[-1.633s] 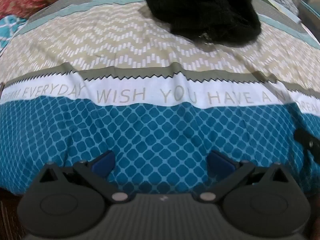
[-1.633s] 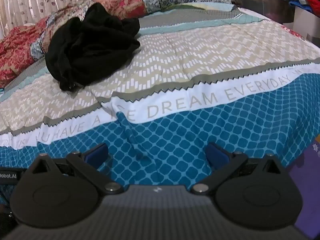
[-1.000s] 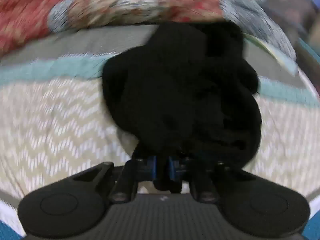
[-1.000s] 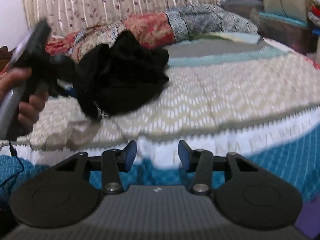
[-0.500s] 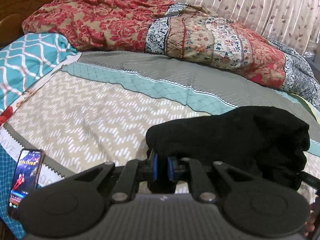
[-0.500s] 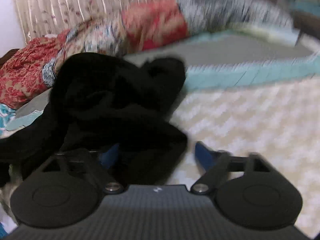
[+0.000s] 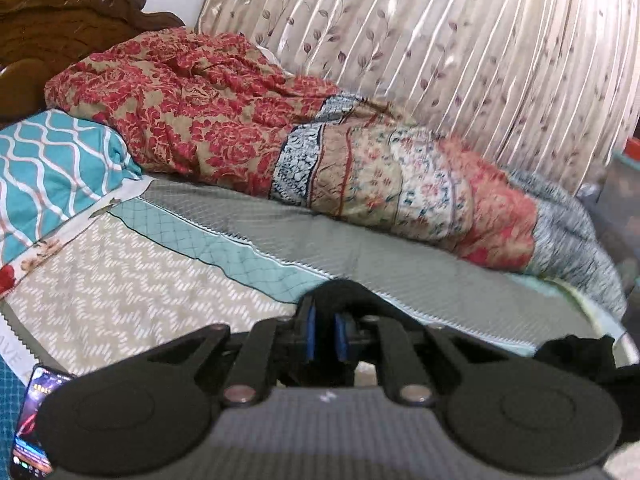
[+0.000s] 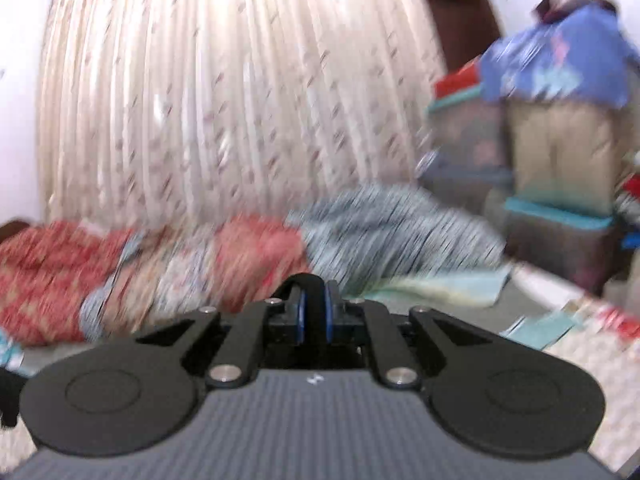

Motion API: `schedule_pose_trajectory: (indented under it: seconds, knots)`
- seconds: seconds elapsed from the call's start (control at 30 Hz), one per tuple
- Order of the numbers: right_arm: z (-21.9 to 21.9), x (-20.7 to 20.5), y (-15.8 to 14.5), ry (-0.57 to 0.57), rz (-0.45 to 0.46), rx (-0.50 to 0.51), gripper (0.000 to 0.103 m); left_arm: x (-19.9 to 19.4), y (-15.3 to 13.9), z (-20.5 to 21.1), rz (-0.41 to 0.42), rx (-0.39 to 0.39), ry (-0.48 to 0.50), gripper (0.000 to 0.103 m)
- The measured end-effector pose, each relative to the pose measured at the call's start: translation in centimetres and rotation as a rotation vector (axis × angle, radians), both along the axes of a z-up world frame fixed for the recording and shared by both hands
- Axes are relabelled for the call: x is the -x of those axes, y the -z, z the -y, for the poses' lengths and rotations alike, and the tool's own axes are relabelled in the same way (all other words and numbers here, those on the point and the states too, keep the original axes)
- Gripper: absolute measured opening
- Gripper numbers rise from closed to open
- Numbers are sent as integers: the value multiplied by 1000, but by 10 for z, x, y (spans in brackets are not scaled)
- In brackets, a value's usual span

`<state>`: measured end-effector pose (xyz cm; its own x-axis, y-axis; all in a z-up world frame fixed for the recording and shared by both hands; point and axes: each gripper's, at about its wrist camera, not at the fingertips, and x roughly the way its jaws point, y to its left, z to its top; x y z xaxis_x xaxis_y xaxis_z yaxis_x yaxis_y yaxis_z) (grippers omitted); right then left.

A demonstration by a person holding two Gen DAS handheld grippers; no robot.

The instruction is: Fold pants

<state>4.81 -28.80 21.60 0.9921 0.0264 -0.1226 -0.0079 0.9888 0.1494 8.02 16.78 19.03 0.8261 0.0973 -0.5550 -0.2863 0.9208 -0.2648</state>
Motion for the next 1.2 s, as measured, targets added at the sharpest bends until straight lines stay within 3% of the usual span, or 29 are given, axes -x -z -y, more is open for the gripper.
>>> schedule_pose_trajectory:
  seconds: [0.2,0.3,0.47,0.53,0.6,0.67,0.8,0.83,0.87,0.9,0.93,0.97,1.03,1.13,1.2]
  knots:
    - [14,5,-31,-15,57,-58,12,7,23,-4,-54,21,3,9]
    - [-5,4,-38,-50,61,-40,12,17,36,-13,-73,38,-19,9]
    - [-40,-12,-55,-235,40,-109,12,37,61,-16,-180,3,75,20]
    - [-70,-22,-66,-338,43,-112,12,54,61,-25,-154,-2,43,23]
    - [-113,-30,-73,-419,52,-81,12,70,54,-34,-119,-7,-9,33]
    - [-166,-39,-73,-532,46,-40,13,83,46,-46,-95,7,-31,33]
    - [-250,-67,-54,-841,-79,-76,17,98,34,-59,-65,-25,-54,45]
    - [-272,-74,-46,-929,-119,-44,17,101,33,-61,-60,-42,-62,45]
    - [-290,-78,-38,-955,-143,8,24,102,33,-63,-64,-54,-63,45]
    - [-300,-80,-32,-945,-160,45,30,102,34,-63,-68,-58,-60,45]
    - [-300,-84,-28,-939,-166,42,42,102,36,-66,-71,-54,-53,45]
    - [-293,-88,-25,-936,-166,12,45,102,38,-69,-73,-48,-42,47]
    - [-264,-94,-15,-888,-177,-61,45,96,42,-72,-80,-56,-13,53]
    - [-208,-89,25,-699,-241,-167,47,78,53,-70,-102,-68,45,64]
    - [-174,-87,59,-578,-327,-212,49,58,65,-70,-134,-29,81,81]
